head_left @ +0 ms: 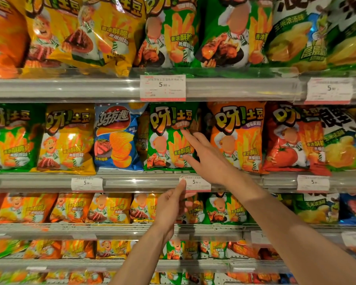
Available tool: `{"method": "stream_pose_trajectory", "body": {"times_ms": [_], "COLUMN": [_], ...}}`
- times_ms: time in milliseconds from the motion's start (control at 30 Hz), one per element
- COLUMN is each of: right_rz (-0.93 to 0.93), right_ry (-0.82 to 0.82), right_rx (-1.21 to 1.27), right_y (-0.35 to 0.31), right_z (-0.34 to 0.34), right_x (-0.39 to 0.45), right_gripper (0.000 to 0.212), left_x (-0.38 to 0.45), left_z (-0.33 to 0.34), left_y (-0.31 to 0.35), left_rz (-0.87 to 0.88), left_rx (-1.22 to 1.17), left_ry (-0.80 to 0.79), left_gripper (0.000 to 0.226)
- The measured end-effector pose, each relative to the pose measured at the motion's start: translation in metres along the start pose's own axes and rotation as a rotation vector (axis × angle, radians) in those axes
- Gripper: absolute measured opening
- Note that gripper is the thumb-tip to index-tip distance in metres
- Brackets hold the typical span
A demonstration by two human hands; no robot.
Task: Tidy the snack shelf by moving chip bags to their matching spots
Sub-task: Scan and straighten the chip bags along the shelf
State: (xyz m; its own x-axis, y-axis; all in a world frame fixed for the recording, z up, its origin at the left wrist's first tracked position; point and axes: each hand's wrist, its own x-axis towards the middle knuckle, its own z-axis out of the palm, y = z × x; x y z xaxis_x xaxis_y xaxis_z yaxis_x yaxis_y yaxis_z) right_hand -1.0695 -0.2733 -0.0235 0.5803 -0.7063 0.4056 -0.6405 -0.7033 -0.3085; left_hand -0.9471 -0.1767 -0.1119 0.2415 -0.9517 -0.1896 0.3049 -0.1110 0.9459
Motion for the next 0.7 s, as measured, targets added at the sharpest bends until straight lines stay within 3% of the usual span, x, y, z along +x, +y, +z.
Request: {"method": "stream_pose_trajectory", "body": {"times_ms": [367,600,700], "right_rz": [-0.019,0.022,0.192], "right_ry": [0.045,0.461,0.497], "right_rx": [0.006,-0.259,-0.232], "right_y": [0.002,0.028,0.047], "right_z": [-0.005,-0.032,-0.033], "right_x": [-0.007,-0.046,-0.067], "right_gripper": [0.069,0.045,0.054], "left_x": [-0.001,-0.002,-0.001], "left_z": [0.001,0.015,0.026], "left_y": [-0.001,-0.012,-0.018], "left_rz": [0.012,0.024,0.011], "left_rx": [0.003,-0.095,-0.061], "left_ry": [0.002,0.064,0.039], "left_gripper": [0.041,0.037,0.038]}}
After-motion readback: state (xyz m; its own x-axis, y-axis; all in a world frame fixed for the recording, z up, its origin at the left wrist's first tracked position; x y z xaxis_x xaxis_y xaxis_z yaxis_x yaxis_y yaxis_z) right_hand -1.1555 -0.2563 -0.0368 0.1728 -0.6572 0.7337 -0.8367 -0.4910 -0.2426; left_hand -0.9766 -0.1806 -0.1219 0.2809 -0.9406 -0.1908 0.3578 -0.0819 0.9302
